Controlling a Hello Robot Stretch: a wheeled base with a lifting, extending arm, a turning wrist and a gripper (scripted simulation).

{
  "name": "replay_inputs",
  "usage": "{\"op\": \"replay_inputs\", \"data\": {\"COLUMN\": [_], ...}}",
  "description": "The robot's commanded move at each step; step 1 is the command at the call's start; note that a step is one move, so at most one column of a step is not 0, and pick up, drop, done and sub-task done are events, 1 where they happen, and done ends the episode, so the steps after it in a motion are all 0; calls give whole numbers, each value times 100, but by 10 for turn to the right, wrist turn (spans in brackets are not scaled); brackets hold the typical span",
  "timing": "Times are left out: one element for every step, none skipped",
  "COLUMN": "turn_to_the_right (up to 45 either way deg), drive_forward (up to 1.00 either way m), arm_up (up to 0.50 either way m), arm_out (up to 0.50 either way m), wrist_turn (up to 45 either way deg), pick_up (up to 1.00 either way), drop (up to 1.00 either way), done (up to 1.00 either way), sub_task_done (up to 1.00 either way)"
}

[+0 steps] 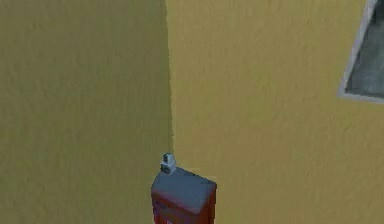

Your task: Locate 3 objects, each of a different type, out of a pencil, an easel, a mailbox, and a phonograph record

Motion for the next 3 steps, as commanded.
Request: {"op": "replay_inputs", "data": {"turn_to_the_right": [0,450,450], "drive_forward": [0,0,0], "arm_up": [0,0,0], "arm_out": [0,0,0], "wrist_turn": [0,0,0], "pick_up": [0,0,0], "drop": [0,0,0], "done": [0,0,0], "sub_task_done": [100,0,0]}}
